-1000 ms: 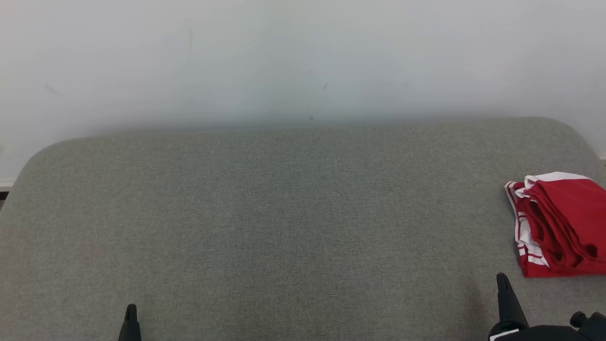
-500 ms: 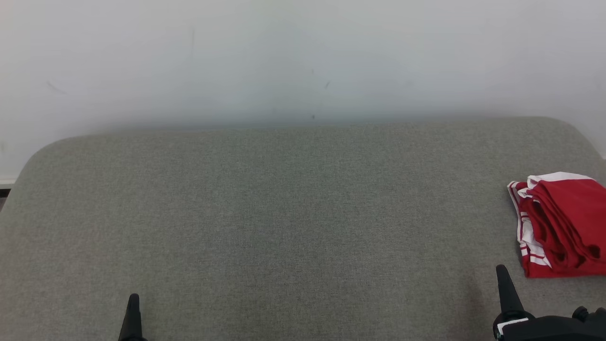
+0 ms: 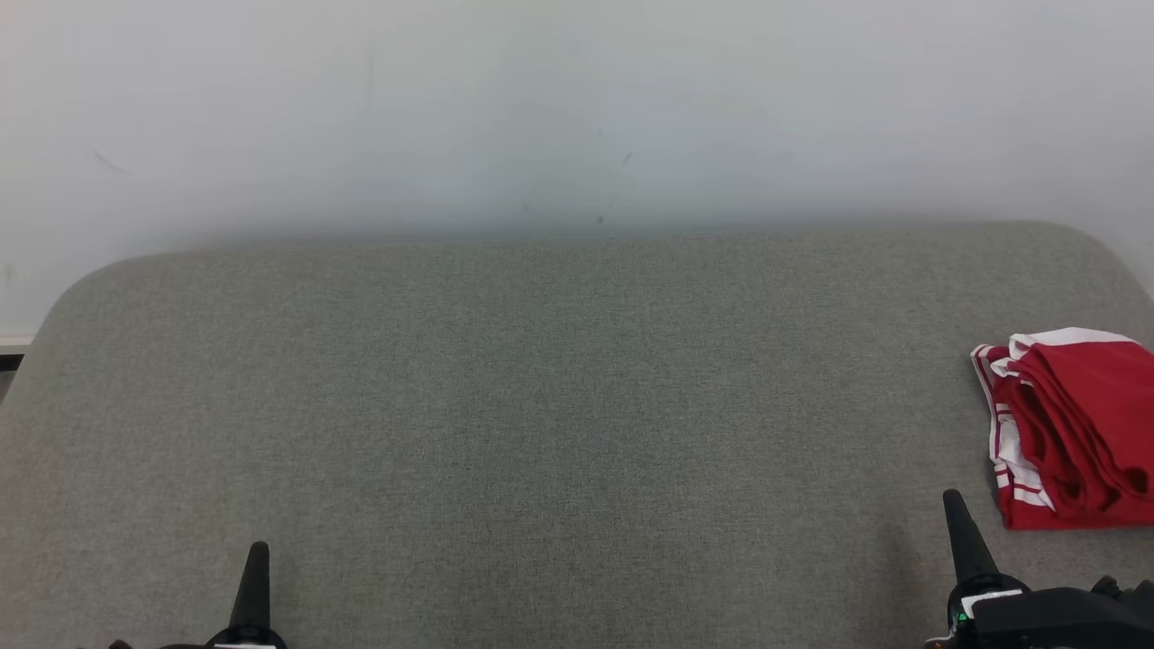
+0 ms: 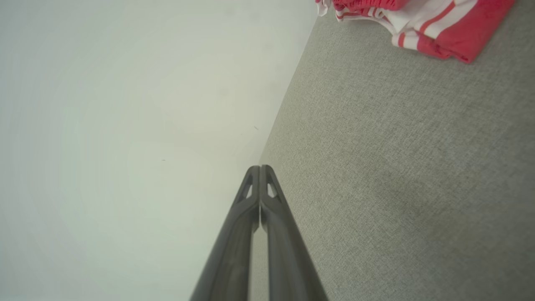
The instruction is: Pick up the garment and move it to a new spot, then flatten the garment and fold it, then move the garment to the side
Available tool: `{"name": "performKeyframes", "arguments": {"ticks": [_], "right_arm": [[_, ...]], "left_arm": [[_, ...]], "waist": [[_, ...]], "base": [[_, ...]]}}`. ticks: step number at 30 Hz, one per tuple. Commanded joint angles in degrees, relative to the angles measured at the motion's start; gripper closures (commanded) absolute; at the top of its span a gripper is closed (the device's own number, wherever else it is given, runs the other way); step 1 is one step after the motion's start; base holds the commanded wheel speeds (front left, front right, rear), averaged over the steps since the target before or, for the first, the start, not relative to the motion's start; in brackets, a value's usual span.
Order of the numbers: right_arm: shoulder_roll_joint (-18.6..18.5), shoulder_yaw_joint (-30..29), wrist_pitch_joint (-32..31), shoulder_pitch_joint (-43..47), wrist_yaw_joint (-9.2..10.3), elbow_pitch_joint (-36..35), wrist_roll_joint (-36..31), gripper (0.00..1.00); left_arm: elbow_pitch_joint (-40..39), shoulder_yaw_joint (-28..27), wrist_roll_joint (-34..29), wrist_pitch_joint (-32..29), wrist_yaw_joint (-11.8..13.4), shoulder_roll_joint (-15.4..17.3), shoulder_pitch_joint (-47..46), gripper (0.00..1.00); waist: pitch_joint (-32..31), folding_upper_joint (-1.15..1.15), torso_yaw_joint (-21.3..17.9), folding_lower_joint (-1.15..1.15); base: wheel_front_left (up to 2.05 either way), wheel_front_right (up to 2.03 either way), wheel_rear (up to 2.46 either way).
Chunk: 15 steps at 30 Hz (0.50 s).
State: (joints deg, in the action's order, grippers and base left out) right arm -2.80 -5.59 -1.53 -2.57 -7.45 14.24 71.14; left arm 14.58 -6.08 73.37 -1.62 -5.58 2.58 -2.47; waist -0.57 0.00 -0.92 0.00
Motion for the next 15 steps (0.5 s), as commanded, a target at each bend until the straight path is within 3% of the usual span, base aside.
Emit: {"name": "performKeyframes", "arguments": {"ticks": [1,15], "right_arm": [[-0.11,-0.22,-0.49,-0.96,-0.04,-0.47,1.87,1.00],[-0.11,-0.49,-2.06,-1.98,-0.05,-0.44,8.59,1.00]], "left_arm": [[-0.54,-0.20,1.67,-0.39,-0.41,0.30,-1.20,1.00],[-0.57,-0.30,7.78,-1.97,-1.03,0.34,-2.25,1.00]], "waist": [[0.04,0.00,0.05,0.00],[0.25,0.00,0.32,0.00]], "base": [[0.00,0.00,0.00],[0.00,0.00,0.00]]}}
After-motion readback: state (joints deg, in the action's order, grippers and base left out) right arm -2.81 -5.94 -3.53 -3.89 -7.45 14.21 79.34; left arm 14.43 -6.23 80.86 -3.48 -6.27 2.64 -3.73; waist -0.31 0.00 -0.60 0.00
